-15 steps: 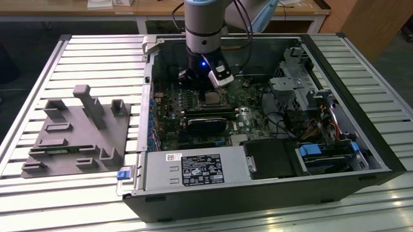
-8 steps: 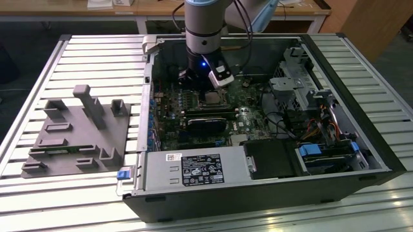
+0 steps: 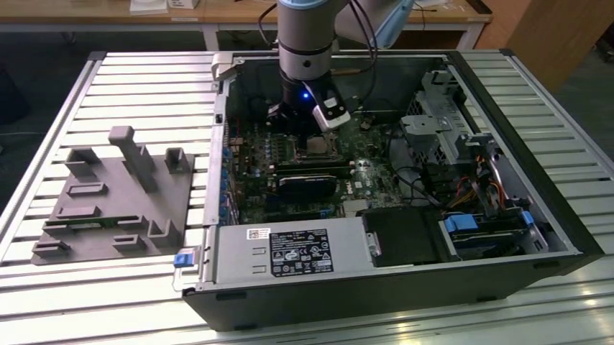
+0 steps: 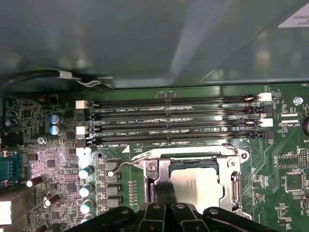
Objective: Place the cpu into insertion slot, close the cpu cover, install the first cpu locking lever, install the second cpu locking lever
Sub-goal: 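Close the cpu cover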
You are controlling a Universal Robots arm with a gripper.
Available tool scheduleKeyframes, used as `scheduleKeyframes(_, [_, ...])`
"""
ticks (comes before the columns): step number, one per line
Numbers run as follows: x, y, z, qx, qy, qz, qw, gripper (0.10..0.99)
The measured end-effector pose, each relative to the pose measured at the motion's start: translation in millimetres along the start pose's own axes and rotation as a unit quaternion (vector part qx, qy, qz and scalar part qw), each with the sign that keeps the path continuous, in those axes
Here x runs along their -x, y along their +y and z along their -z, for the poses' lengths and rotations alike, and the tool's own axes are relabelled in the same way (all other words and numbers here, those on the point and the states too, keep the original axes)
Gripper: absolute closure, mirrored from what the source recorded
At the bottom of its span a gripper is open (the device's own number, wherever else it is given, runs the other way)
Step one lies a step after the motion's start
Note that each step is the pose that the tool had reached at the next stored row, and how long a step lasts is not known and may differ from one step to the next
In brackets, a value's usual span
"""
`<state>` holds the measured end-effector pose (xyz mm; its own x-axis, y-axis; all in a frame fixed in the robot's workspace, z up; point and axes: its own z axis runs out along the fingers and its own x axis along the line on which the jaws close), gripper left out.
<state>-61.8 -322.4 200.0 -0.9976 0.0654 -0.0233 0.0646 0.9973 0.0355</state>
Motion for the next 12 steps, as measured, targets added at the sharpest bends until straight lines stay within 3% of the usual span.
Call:
scheduleKeyframes(6, [0.1,0.2,4.0,-0.0001,0.0,0.0,1.0,0.98])
scheduleKeyframes(12, [0.5,0.6,17.2,0.0,0.0,0.0,1.0,0.98])
